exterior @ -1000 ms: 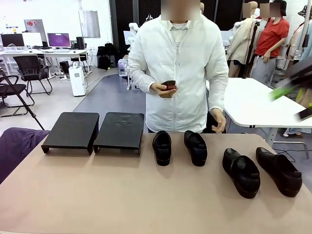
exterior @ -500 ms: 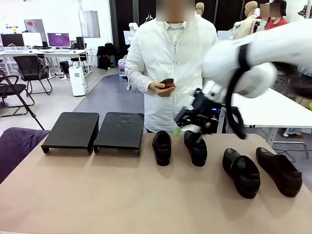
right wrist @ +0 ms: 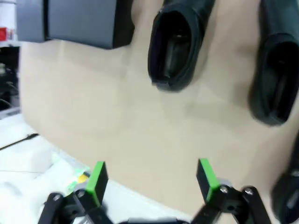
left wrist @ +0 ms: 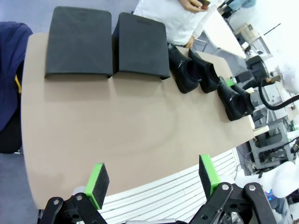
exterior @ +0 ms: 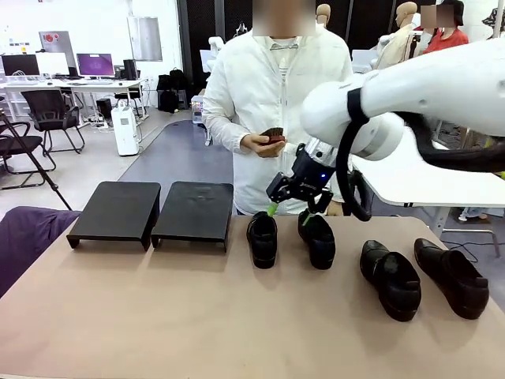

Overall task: Organize the shoes by placing them on the stand.
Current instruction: Pick up one Shoe and place it in the middle of the table.

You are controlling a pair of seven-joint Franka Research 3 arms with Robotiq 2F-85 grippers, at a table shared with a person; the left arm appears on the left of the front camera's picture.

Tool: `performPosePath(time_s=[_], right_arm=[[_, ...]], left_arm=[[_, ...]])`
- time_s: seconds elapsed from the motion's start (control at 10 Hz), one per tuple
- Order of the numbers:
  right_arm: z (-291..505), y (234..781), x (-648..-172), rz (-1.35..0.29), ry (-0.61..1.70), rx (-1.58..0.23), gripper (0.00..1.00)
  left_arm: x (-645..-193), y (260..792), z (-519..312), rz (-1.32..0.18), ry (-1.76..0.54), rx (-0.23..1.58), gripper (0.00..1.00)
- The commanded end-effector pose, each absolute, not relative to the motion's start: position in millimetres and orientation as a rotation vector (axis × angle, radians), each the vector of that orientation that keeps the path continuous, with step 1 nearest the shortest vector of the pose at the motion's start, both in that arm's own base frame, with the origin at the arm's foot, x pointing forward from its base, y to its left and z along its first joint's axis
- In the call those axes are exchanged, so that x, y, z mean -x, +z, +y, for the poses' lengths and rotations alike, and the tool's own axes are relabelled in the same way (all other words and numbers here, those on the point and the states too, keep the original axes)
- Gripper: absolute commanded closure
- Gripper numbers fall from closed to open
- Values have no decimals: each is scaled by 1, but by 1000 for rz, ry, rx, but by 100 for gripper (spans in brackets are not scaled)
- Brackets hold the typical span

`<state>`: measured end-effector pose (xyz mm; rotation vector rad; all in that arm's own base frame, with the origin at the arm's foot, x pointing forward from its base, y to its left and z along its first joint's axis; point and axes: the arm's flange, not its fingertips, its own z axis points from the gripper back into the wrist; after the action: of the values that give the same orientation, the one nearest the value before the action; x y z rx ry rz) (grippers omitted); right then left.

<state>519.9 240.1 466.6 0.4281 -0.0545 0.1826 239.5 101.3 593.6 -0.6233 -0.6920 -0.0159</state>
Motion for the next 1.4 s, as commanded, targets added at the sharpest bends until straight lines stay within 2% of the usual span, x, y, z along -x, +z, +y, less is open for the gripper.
performPosePath(time_s=[0.0, 0.6, 1.0, 1.1, 1.2, 1.3], right_arm=[[249, 453, -540, -63, 186, -429, 0], [282, 403, -610, -27, 122, -218, 0], [294, 361, -633, 6, 86, -129, 0], [297, 355, -632, 1, 108, -126, 16], [297, 354, -633, -6, 104, -132, 72], [297, 353, -634, -7, 113, -132, 100]], left_arm=[[-239, 594, 103, -699, -31, 640, 0], [-239, 594, 103, -699, -31, 640, 0], [-239, 594, 103, -699, -31, 640, 0], [-239, 594, 103, -699, -31, 640, 0], [-239, 594, 103, -699, -31, 640, 0], [-239, 594, 103, -699, -31, 640, 0]])
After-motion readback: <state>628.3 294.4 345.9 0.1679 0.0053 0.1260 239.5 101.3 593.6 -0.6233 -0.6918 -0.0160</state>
